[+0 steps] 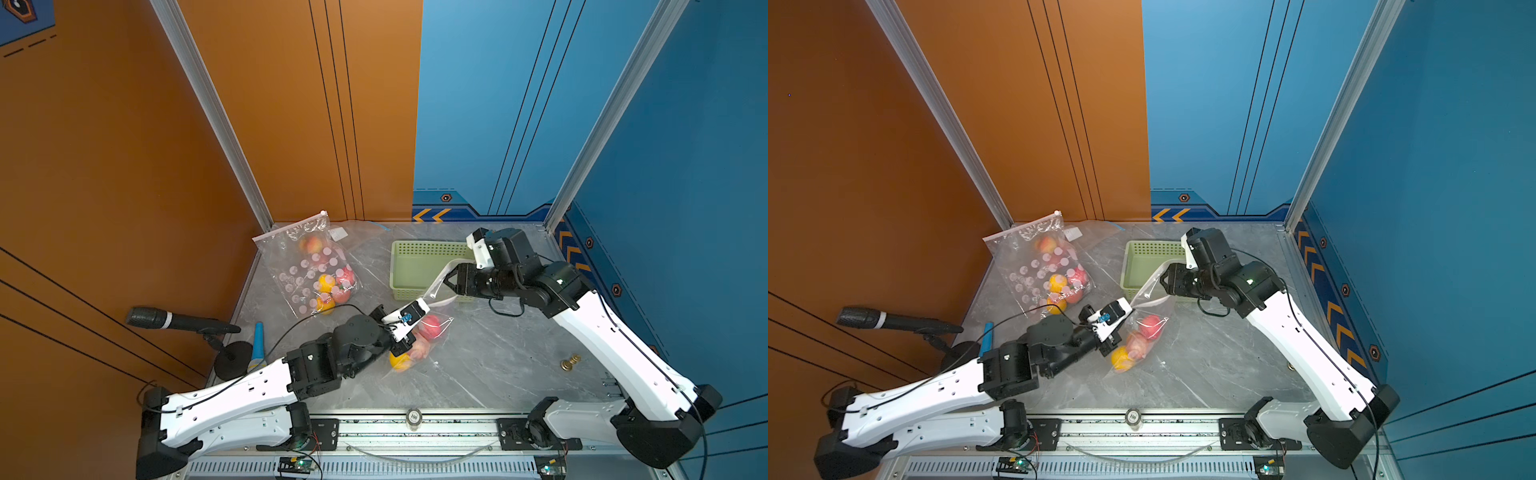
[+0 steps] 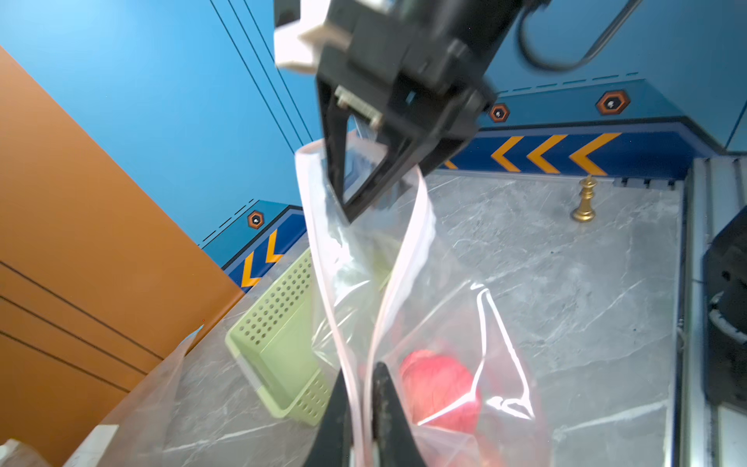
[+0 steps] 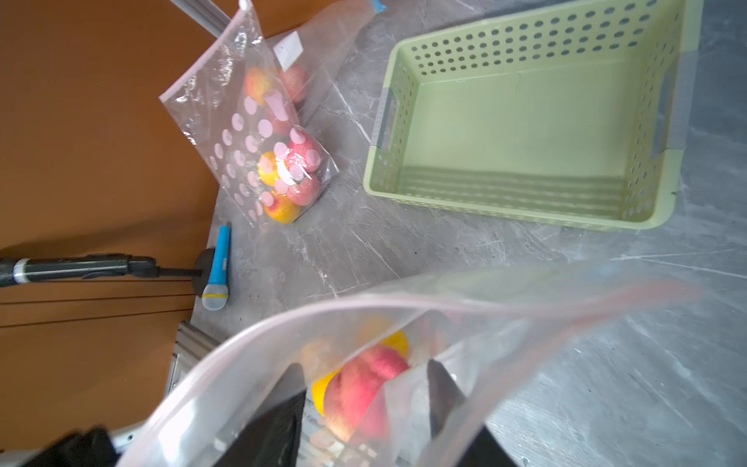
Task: Place the peach in a zip-top bag and seal the zipper
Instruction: Adjust the zipper food storage bag at the center of the board.
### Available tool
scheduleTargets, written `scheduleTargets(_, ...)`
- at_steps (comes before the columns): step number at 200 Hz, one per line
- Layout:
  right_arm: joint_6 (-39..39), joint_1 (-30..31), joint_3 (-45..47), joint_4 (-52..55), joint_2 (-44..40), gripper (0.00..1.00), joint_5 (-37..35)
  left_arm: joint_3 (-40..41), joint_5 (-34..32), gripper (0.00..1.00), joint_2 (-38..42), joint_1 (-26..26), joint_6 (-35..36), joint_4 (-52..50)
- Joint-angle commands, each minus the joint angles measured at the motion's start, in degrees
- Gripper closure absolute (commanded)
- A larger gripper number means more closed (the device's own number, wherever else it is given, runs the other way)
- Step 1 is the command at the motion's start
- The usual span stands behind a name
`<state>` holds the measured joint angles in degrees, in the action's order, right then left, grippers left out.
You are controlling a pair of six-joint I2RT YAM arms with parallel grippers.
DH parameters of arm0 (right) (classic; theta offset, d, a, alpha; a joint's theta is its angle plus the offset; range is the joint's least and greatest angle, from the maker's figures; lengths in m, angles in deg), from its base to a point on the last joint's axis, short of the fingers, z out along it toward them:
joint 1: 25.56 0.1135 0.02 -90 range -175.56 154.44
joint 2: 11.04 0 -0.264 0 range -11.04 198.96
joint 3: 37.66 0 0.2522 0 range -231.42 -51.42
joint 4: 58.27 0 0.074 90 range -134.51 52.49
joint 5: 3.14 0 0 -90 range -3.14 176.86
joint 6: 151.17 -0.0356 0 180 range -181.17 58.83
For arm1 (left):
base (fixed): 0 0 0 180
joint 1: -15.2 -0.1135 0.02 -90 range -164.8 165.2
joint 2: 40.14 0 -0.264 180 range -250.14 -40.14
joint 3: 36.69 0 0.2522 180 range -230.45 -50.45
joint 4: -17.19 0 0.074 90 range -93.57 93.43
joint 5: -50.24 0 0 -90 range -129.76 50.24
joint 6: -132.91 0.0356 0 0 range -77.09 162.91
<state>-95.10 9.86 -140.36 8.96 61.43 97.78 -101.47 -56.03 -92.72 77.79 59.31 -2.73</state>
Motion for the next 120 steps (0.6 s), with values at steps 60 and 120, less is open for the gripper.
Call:
scheduleTargets(60, 26.66, -2.57, -6.29, 5.44, -4.77, 0.24, 13.01, -17.06, 30.86, 1.0, -7.17, -17.0, 14.52, -28.99)
scheduleTargets(120, 45.96, 6.01, -4.39, 4.69, -1.87, 0.15, 11.4, -20.67, 41.86, 1.0, -7.55, -24.06, 20.21, -33.13)
